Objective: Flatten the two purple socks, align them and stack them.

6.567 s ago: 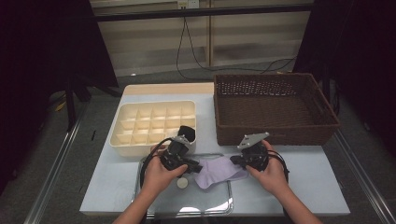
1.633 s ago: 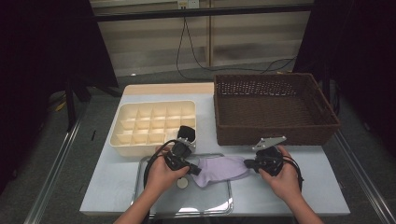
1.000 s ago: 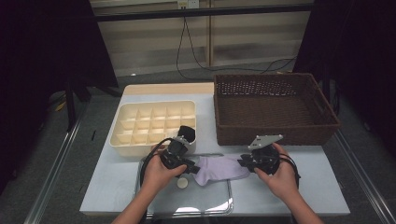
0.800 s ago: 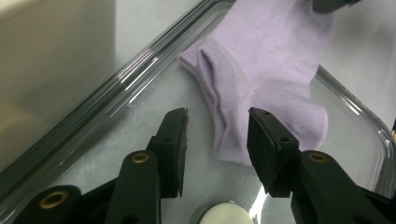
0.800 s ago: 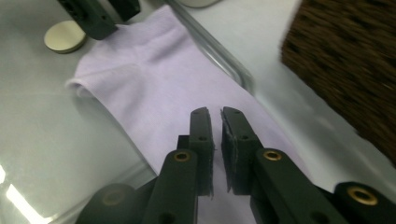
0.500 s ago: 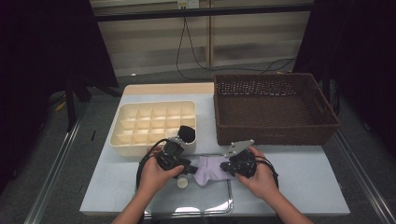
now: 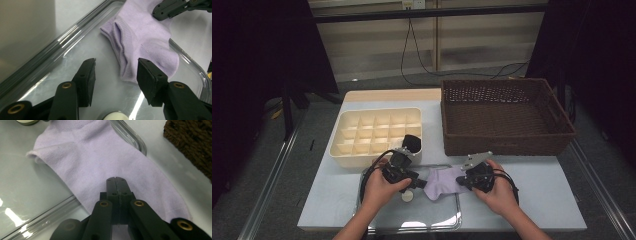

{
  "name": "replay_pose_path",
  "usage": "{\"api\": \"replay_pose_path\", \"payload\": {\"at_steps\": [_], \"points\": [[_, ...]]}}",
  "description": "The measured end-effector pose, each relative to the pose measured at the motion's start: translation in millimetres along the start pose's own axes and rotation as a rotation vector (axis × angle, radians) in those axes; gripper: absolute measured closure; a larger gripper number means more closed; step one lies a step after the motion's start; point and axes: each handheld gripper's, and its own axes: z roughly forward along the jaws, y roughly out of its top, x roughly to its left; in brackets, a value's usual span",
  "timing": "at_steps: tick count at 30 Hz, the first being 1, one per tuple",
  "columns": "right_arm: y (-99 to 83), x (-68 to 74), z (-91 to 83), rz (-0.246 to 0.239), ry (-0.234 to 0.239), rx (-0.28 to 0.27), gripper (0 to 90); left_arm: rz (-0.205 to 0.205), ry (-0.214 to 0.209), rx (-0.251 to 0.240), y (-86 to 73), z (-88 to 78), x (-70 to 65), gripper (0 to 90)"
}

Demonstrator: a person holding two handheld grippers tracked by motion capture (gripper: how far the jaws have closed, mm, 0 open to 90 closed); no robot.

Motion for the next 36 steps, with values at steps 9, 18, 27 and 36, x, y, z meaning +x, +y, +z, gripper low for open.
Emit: {"api": "replay_pose_path", "payload": {"at_steps": [9,18,27,36], "points": [[0.3,1.3,-1.7,0.013,-0.006,0.013,90.0,-0.006,-0.028,0.007,1.9,7.7,-5.5,60.8],[2.3,2.7,-3.3,0.012,0.000,0.000,90.0,0.070,-0.016,0.052,7.6,16.4,-17.6,79.9],[11.6,9.4,-6.2,-0.009,0.041,-0.050,90.0,-0.004,-0.073,0.065,11.8,9.8,-12.1,83.8],[17.5,15.5,9.4,-0.033,0.074,-0.018,90.0,-0.036,-0.146,0.018,14.3,-2.5,-6.1,83.7]]}}
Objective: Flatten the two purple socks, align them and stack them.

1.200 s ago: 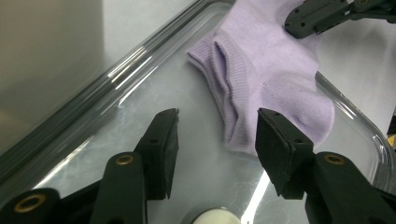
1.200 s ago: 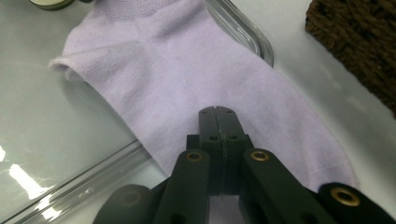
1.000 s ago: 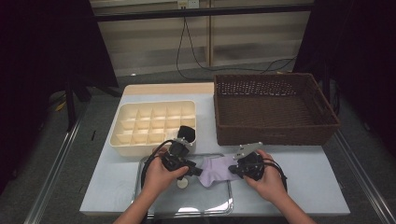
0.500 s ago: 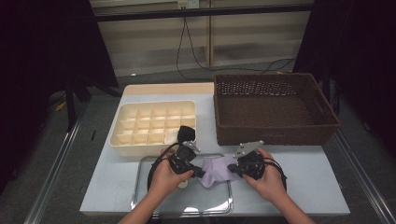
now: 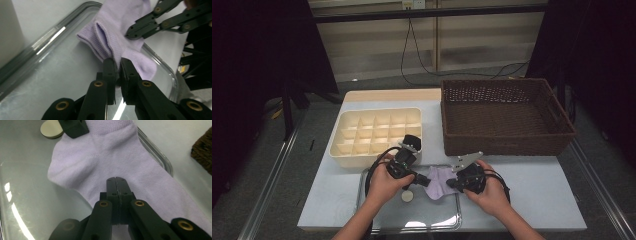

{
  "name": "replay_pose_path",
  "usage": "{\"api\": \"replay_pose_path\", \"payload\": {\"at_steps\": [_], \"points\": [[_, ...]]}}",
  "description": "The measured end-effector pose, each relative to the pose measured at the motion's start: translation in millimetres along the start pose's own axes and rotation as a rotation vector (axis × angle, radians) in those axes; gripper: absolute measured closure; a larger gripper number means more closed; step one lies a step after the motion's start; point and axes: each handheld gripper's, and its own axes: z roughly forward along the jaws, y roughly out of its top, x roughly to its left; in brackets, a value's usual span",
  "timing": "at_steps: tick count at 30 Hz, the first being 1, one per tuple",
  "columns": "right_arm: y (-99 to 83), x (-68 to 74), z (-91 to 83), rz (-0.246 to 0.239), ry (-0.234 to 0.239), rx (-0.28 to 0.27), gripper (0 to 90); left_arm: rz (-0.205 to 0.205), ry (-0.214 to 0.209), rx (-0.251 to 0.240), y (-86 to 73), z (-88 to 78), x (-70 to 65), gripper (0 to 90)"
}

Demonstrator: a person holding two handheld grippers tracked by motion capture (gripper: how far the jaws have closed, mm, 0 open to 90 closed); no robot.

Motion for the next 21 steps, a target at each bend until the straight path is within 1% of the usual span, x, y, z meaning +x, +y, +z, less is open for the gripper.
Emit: {"api": "replay_pose_path", "payload": {"at_steps": [1,2,4,5,6,7,8,9,10,11,12,13,14,15,16,17,18,19,20,21], "points": [[0.4,-0.2,0.1,-0.001,0.002,0.004,90.0,0.010,-0.005,0.010,0.5,-1.3,0.4,83.7],[1.0,-0.1,0.4,-0.002,0.006,0.003,90.0,-0.007,-0.015,0.000,0.8,-1.5,-0.5,83.7],[1.1,-0.5,1.4,-0.009,0.010,0.004,90.0,-0.010,-0.033,-0.012,2.3,-3.3,-0.6,83.7],[0.8,-0.7,1.8,-0.009,0.015,0.000,90.0,-0.020,-0.043,-0.020,3.3,-3.8,-1.3,83.7],[0.8,-0.4,1.9,0.000,0.014,-0.003,90.0,-0.028,-0.055,-0.036,4.0,-4.2,-2.1,83.7],[0.6,-0.6,1.5,-0.003,0.011,-0.001,90.0,-0.009,-0.057,-0.022,5.2,-5.5,-1.7,83.8],[0.0,-0.4,1.7,0.007,0.018,-0.006,90.0,-0.007,-0.062,-0.018,6.1,-6.5,-2.4,83.7],[-0.5,-1.0,1.9,0.011,0.025,-0.009,90.0,-0.014,-0.075,-0.028,6.5,-6.8,-3.4,83.7],[-0.4,-1.3,2.3,0.015,0.027,-0.013,90.0,-0.017,-0.092,-0.025,6.9,-7.3,-3.6,83.8],[-0.3,-1.2,3.2,0.018,0.034,-0.016,90.0,-0.029,-0.089,-0.044,6.8,-7.6,-5.1,83.8],[0.3,-0.3,4.1,0.022,0.036,-0.019,90.0,-0.027,-0.088,-0.043,6.9,-8.9,-4.9,83.8],[1.2,0.9,5.3,0.022,0.042,-0.021,90.0,-0.016,-0.093,-0.040,7.0,-10.9,-3.8,83.8],[2.3,2.4,6.6,0.023,0.048,-0.021,90.0,-0.034,-0.102,-0.051,6.3,-12.6,-4.6,83.8],[3.6,3.8,8.0,0.017,0.049,-0.023,90.0,-0.024,-0.113,-0.051,5.8,-13.8,-3.8,83.8],[4.7,5.6,9.9,0.015,0.056,-0.025,90.0,-0.029,-0.125,-0.044,5.3,-15.4,-4.2,83.8],[5.8,7.2,11.8,0.009,0.063,-0.032,90.0,-0.020,-0.126,-0.056,4.6,-16.3,-3.8,83.8],[6.9,9.5,13.8,0.010,0.067,-0.036,90.0,-0.024,-0.122,-0.046,4.7,-17.9,-4.1,83.8],[8.0,11.0,15.6,0.002,0.074,-0.039,90.0,-0.028,-0.118,-0.048,4.6,-19.3,-4.0,83.8],[9.2,13.2,17.0,0.005,0.079,-0.042,90.0,-0.036,-0.122,-0.057,4.4,-20.1,-3.8,83.8],[10.0,15.2,18.7,0.001,0.089,-0.049,90.0,-0.036,-0.124,-0.056,4.4,-20.9,-3.1,83.8]]}}
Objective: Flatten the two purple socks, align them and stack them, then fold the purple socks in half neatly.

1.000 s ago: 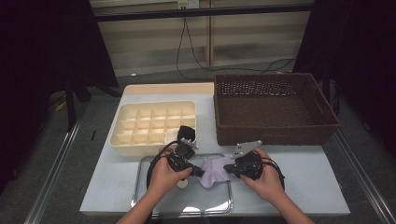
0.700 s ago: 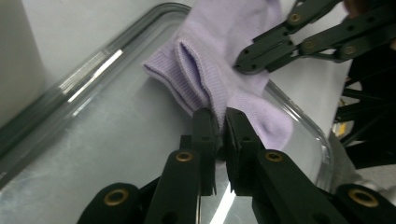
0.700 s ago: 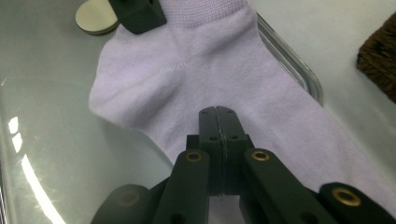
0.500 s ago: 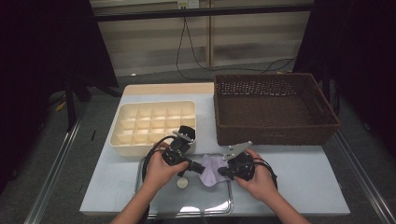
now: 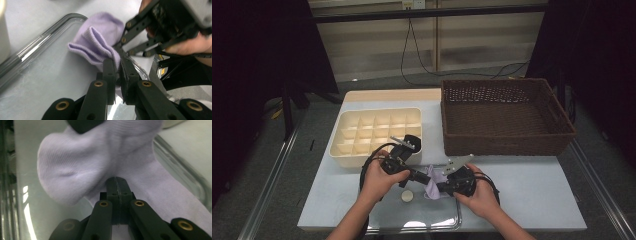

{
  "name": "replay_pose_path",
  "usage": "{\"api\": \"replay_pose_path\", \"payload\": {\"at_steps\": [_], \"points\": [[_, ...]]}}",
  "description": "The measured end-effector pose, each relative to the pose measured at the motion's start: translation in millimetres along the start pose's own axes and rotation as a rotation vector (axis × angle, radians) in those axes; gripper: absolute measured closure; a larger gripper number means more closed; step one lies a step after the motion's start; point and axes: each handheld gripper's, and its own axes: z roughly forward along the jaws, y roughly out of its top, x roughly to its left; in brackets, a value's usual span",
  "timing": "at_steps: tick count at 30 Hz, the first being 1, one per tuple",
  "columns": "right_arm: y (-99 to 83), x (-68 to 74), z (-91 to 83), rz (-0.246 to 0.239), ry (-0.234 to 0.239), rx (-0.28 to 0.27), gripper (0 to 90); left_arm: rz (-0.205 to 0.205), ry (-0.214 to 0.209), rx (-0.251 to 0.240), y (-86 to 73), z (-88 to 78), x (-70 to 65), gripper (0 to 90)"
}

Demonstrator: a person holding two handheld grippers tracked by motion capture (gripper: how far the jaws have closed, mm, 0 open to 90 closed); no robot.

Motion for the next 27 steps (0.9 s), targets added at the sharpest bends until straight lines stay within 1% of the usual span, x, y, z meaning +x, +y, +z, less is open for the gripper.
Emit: {"api": "replay_pose_path", "payload": {"at_steps": [1,2,3,4,5,6,7,8,9,10,11,13,15,16,17,18,19,21,22,23,24,25,26,27], "points": [[1.0,2.3,0.9,-0.001,0.007,0.006,90.0,0.002,0.006,0.007,-0.2,-0.8,0.5,83.8],[1.7,3.0,1.2,-0.012,0.012,0.005,90.0,0.000,0.022,0.006,-1.0,-1.1,0.7,83.8],[2.4,3.4,-0.4,-0.010,0.004,0.013,90.0,-0.001,0.013,0.012,-1.8,-1.1,2.1,83.8],[2.0,2.4,-2.0,-0.006,0.011,0.007,90.0,-0.008,0.018,0.010,-2.5,-0.9,1.9,83.8],[1.6,0.9,-5.0,-0.005,-0.004,0.004,89.7,-0.001,0.012,0.018,-2.8,-1.1,2.9,83.8],[0.7,-1.2,-8.1,0.007,-0.008,-0.007,88.9,-0.003,0.010,0.020,-3.2,-0.7,3.4,83.8],[-0.1,-3.7,-12.1,0.016,-0.022,-0.009,88.9,-0.005,0.017,0.019,-3.1,-1.6,3.3,83.8],[-1.6,-7.6,-15.2,0.008,-0.031,-0.009,88.9,-0.010,0.012,0.018,-3.2,-1.8,3.4,83.8],[-3.7,-10.5,-17.5,0.011,-0.046,0.002,88.6,-0.006,0.016,0.027,-2.9,-2.9,3.2,83.7],[-6.8,-13.4,-18.7,-0.003,-0.066,0.022,88.8,-0.007,0.018,0.014,-2.6,-3.3,2.1,83.7],[-10.2,-14.4,-18.6,0.021,-0.061,0.018,88.9,-0.009,0.010,0.018,-2.0,-3.9,1.5,83.7],[-14.7,-15.2,-17.9,0.039,-0.044,-0.010,89.1,0.004,0.005,0.002,-0.1,-4.5,-0.1,83.6],[-13.0,-14.6,-17.6,0.028,-0.041,-0.004,89.5,0.004,0.003,0.009,1.5,-4.7,-2.1,83.7],[-12.2,-13.5,-15.9,0.031,-0.028,-0.004,90.0,0.006,0.006,0.010,1.8,-4.4,-2.8,83.6],[-11.2,-12.2,-13.6,0.023,-0.024,-0.005,90.0,0.015,-0.001,0.027,2.4,-4.8,-2.4,83.6],[-10.1,-10.2,-11.5,0.026,-0.017,-0.008,90.0,0.015,-0.002,0.017,2.1,-4.2,-3.0,83.6],[-8.3,-8.2,-9.8,0.023,-0.014,-0.003,90.0,0.001,-0.004,0.012,2.0,-4.2,-4.5,83.7],[-5.3,-5.7,-6.1,0.005,-0.004,-0.003,90.0,0.008,0.003,0.016,2.2,-5.3,-4.8,83.6],[-4.2,-4.0,-4.9,0.008,-0.009,-0.001,90.0,0.014,0.000,0.013,1.8,-5.4,-4.2,83.6],[-3.4,-3.6,-3.5,0.002,-0.003,-0.005,90.0,0.005,-0.008,0.015,1.4,-4.9,-4.3,83.6],[-2.8,-2.5,-2.9,0.013,0.001,-0.004,90.0,0.015,-0.004,0.024,0.7,-5.5,-3.5,83.6],[-2.4,-3.0,-2.0,0.005,0.002,-0.008,90.0,0.016,0.008,0.030,0.5,-5.6,-3.6,83.6],[-2.1,-2.9,-1.6,0.009,0.002,-0.006,90.0,0.005,0.001,0.028,-0.1,-4.8,-4.1,83.6],[-2.0,-3.1,-1.2,0.011,0.002,-0.009,90.0,0.011,0.001,0.025,-0.2,-4.4,-4.0,83.6]]}}
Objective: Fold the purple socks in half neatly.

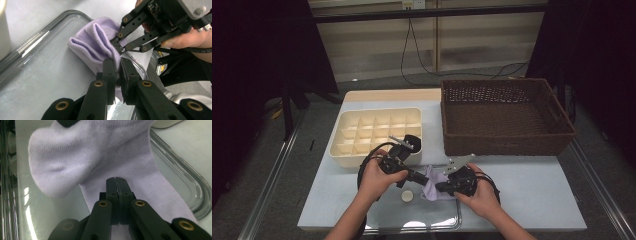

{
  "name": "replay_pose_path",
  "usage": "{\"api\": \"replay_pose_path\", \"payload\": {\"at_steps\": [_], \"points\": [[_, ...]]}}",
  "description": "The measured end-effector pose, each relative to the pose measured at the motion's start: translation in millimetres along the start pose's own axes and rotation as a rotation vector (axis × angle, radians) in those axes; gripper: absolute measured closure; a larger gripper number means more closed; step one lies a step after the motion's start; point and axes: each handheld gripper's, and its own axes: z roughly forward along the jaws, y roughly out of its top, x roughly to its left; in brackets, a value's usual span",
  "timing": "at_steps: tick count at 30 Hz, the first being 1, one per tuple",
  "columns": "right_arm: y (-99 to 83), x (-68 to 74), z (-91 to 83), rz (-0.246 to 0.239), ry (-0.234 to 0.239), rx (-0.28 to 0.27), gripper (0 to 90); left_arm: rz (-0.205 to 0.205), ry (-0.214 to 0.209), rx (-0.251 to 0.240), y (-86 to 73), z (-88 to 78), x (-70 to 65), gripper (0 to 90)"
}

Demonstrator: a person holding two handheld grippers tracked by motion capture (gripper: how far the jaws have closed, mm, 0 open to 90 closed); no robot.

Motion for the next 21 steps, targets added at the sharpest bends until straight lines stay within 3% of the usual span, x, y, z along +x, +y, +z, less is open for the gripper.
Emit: {"api": "replay_pose_path", "payload": {"at_steps": [4,11,17,18,21], "points": [[0.8,0.6,-0.6,0.004,0.007,-0.002,87.9,0.002,0.000,0.007,1.0,3.6,-2.0,83.6],[-0.9,-10.8,-23.2,0.014,-0.054,-0.021,90.0,0.007,-0.004,0.023,2.5,7.3,-1.4,83.5],[-8.6,-11.3,-14.0,0.013,-0.030,0.011,90.0,0.002,-0.004,0.027,5.2,15.3,-4.7,83.3],[-8.0,-10.6,-13.3,0.010,-0.028,0.015,90.0,0.016,-0.003,0.029,6.4,17.7,-4.8,83.3],[-5.8,-7.9,-10.6,0.009,-0.022,0.016,90.0,0.029,-0.002,0.062,10.2,26.4,-8.2,83.2]]}}
